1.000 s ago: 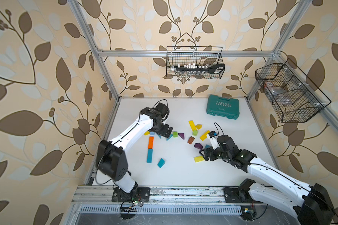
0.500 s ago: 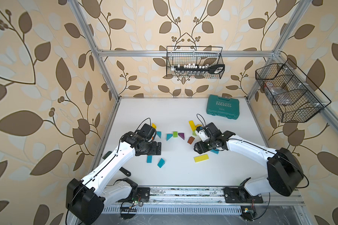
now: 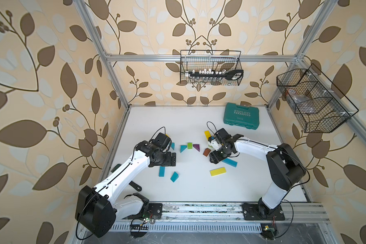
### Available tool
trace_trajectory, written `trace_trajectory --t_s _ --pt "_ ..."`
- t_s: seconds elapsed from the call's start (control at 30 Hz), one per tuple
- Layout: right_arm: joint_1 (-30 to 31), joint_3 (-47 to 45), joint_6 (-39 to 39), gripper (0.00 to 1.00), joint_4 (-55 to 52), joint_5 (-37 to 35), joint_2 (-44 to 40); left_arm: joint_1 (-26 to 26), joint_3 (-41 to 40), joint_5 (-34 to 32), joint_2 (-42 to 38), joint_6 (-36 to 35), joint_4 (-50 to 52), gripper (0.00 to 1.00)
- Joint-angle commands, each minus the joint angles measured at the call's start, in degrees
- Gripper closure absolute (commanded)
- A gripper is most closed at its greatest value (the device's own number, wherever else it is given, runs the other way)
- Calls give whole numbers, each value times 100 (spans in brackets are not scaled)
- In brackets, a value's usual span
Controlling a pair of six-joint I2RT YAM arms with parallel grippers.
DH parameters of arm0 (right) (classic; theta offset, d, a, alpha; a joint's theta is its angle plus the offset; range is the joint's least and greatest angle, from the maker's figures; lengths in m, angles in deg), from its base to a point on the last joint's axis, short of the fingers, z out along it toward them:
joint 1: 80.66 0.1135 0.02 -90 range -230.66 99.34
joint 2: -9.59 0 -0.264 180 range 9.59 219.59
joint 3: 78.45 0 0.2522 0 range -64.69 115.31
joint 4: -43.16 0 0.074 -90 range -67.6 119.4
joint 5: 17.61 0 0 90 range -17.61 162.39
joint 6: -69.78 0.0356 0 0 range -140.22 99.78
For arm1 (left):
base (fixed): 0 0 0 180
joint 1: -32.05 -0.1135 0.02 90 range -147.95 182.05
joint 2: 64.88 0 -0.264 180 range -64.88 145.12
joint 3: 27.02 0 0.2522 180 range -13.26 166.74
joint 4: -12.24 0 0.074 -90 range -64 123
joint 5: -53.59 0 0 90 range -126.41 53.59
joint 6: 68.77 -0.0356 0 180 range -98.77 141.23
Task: Assemble a small pinwheel with building blocks
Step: Pick up the building block from the center of the board.
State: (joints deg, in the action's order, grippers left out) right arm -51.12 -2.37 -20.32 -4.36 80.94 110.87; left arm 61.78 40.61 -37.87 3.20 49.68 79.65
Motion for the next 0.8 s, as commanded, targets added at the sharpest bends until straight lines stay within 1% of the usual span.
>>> trace_trajectory --t_s 0.0,0.07,0.17,0.2,0.23,0.27,0.3,0.37,0.43,0.5,0.6,0.63,0.7,0.73,0.77 --pt "-1 209 -312 26 -162 -36 161 55 61 -92 69 -144 -58 1" --pt "-1 188 -339 31 -147 56 182 54 60 -85 83 -154 -72 1" --pt "58 157 -386 35 -106 157 223 52 61 -52 68 -165 -95 1" --pt "70 170 -386 38 -118 164 264 50 67 -56 61 -172 -100 1" --pt "91 194 -374 44 -130 173 315 50 84 -111 49 -168 -87 1" --pt "98 209 -347 52 -144 193 363 52 98 -332 19 -67 -51 1" --pt "105 228 -322 57 -156 222 389 50 87 -513 -19 32 -47 1" --pt "104 247 -202 67 -165 260 410 99 80 -788 -89 213 -63 1" --pt "101 213 -54 75 -153 325 326 262 148 -993 -142 361 -36 1" --pt "96 111 164 83 -39 435 153 498 226 -969 -187 375 -162 1" --pt "-6 -104 706 92 333 1074 -189 921 381 -832 -88 187 -564 1" --pt "-57 -186 928 95 513 1370 -312 1124 470 -908 -2 49 -688 1" --pt "-163 -371 1404 100 902 1953 -573 1504 623 -936 190 -485 -996 1" --pt "-226 -485 1670 100 1152 2269 -711 1658 674 -906 284 -820 -1194 1" --pt "-299 -620 1948 100 1459 2639 -830 1716 718 -654 387 -1227 -1396 1"
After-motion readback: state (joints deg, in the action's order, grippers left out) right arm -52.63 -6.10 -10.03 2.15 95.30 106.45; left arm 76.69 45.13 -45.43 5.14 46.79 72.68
